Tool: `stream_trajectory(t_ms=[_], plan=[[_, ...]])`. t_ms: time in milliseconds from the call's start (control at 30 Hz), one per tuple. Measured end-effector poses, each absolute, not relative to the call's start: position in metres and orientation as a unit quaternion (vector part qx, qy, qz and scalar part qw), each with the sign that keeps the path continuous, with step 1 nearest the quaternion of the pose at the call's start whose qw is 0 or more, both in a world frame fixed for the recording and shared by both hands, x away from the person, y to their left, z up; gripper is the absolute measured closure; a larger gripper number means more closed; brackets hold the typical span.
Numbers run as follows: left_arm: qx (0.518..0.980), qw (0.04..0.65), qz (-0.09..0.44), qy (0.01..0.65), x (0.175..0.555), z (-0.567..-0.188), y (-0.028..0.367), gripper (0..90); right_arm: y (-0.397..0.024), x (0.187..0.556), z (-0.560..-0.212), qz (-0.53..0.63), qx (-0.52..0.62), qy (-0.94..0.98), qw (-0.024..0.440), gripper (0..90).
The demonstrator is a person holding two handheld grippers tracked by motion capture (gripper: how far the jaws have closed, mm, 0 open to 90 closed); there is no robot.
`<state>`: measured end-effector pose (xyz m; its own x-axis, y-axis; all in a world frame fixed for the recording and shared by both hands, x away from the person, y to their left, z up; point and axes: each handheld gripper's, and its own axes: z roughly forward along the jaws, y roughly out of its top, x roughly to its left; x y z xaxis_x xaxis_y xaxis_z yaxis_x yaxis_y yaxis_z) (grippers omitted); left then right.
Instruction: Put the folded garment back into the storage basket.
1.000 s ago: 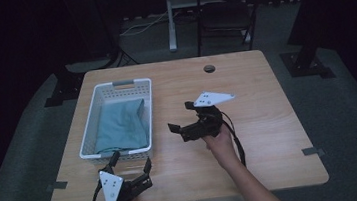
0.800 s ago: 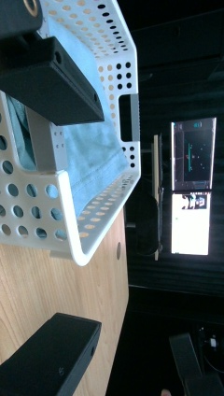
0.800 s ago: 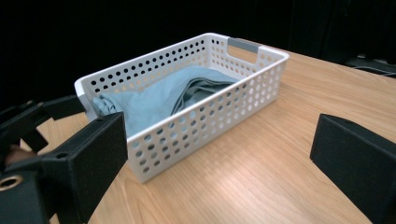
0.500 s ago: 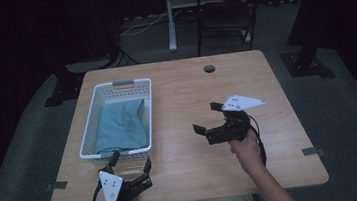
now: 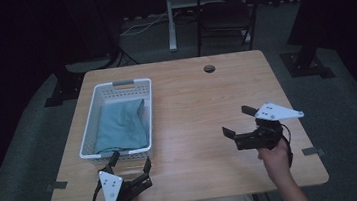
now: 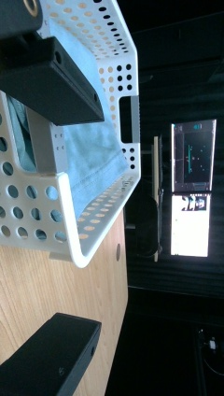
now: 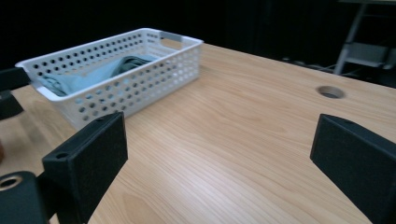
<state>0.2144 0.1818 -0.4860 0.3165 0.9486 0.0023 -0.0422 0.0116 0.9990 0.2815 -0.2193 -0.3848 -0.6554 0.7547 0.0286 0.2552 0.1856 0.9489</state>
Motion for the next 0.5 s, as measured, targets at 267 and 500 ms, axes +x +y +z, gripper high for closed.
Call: stream_trajectory(t_ms=[267,500], plan=[[0.561,0.585,0.424,0.404,0.215,-0.486,0.182,3.7,-0.258,0.269,-0.403,0.509,0.389,0.721,0.265,4.3],[0.560,0.584,0.424,0.406,0.215,-0.486,0.182,3.7,-0.282,0.259,-0.419,0.511,0.421,0.702,0.264,4.3]])
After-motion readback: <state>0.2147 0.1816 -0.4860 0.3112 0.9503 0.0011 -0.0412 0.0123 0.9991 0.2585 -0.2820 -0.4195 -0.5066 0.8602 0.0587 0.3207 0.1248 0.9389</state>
